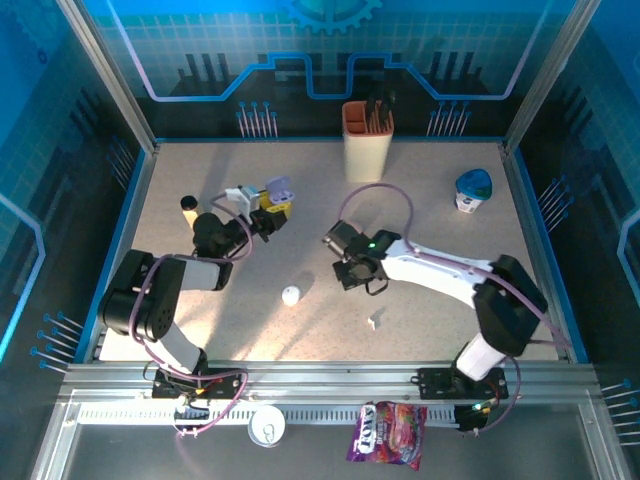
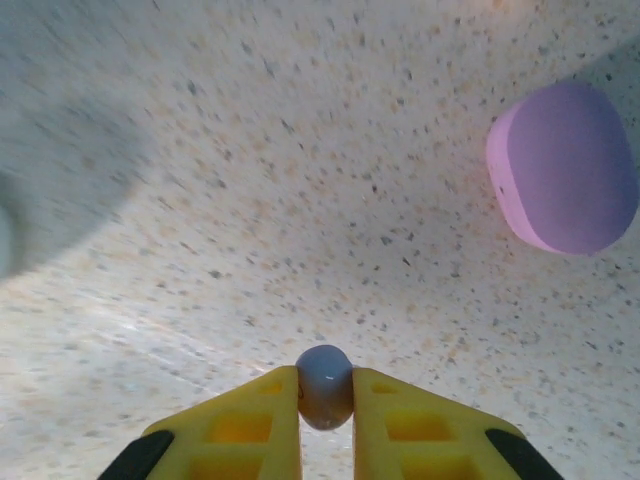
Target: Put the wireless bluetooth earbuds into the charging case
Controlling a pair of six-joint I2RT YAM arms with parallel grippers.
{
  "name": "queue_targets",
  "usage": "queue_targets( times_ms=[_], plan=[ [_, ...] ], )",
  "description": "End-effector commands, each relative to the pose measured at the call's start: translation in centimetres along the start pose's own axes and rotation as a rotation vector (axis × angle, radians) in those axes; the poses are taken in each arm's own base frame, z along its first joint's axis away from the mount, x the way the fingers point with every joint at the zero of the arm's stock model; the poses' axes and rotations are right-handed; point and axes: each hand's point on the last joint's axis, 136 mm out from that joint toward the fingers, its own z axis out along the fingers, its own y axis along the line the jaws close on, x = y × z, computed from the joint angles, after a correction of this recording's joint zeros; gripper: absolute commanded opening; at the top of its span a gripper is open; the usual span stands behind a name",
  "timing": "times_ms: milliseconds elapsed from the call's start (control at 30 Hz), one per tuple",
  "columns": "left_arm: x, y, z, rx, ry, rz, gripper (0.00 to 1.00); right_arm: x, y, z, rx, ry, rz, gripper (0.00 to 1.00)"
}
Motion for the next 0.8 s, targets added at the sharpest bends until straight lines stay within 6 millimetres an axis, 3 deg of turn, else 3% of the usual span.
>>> queue_targets(
  times_ms=[0, 200, 400, 567, 767],
  plan=[
    [-0.1, -1.5, 1.2, 0.066, -0.015, 0.081, 0.25, -3.2, 2.9, -2.8, -0.305, -0.138, 0.125, 0.16],
    [1.9, -3.6, 2.3, 0.125, 0.019, 0.105, 0.25, -6.2, 3.0, -7.6, -0.522, -0.292, 0.214, 0.16],
    [3.6, -6.2, 3.2, 0.191, 0.041, 0.145, 0.25, -8.8, 3.3, -11.2, -0.655, -0.407, 0.241, 0.16],
    [4.3, -8.4, 3.6, 0.255, 0.046, 0.179, 0.25, -10.4, 4.0, -12.5, -0.713, -0.45, 0.233, 0.17],
    [4.9, -10.1, 3.6, 0.305, 0.048, 0.214, 0.25, -11.3, 4.4, -12.3, -0.739, -0.453, 0.237, 0.17]
  ],
)
